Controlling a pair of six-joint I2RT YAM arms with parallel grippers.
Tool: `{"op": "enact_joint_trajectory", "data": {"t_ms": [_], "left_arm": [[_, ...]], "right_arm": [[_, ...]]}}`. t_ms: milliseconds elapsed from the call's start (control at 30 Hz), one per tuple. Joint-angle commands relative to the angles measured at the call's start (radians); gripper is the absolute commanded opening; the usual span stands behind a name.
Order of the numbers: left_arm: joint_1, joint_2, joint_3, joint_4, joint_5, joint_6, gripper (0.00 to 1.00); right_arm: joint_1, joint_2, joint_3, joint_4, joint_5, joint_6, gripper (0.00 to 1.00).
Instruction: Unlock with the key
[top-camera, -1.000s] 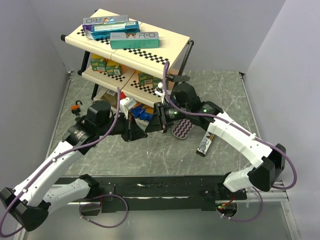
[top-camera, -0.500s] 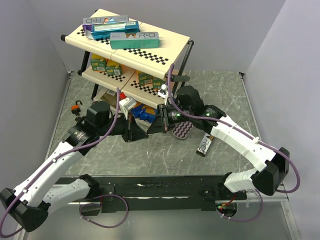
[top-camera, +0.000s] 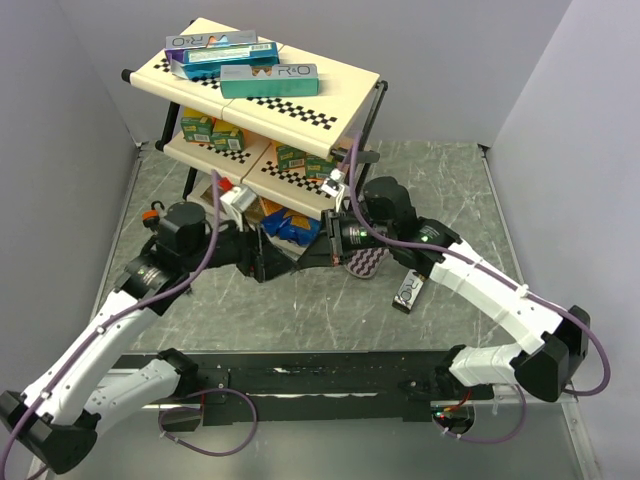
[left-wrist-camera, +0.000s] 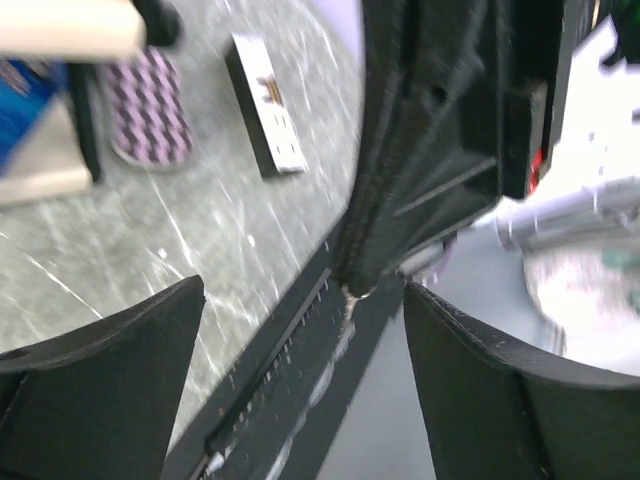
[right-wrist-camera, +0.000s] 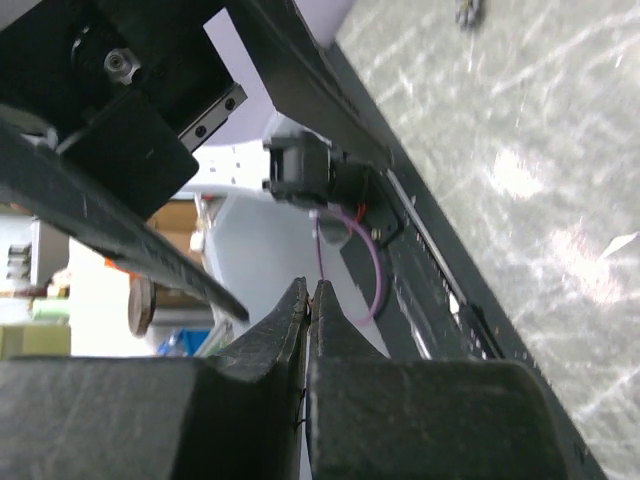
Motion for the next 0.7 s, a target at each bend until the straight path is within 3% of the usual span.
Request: {"op": "enact_joint_trajectory", "data": {"t_ms": [0, 100, 267, 467, 667], "left_arm": [[0.060, -0.070, 0.012, 0.121, -0.056, -0.091, 0.86], [0.088, -0.079, 0.015, 0.164, -0.075, -0.186, 0.86], [0.126, -0.071, 0.017, 0.202, -0.119, -0.410, 0.75], [0.142, -0.088, -0.117, 0.539, 0.018, -0.643, 0.73], [0.142, -0.064, -0.125, 0.586, 0.062, -0.654, 0.65]], "right_arm": [[0.005, -0.079, -0.017, 0.153, 0.068, 0.031, 0.00], [0.005, -0.096, -0.045, 0.230, 0.110, 0.043, 0.00], [0.006, -0.128, -0.080, 0.359, 0.191, 0.078, 0.00], [0.008, -0.120, -0.054, 0.465, 0.272, 0.094, 0.00], [0.008, -0.096, -0.049, 0.511, 0.291, 0.137, 0.00]]}}
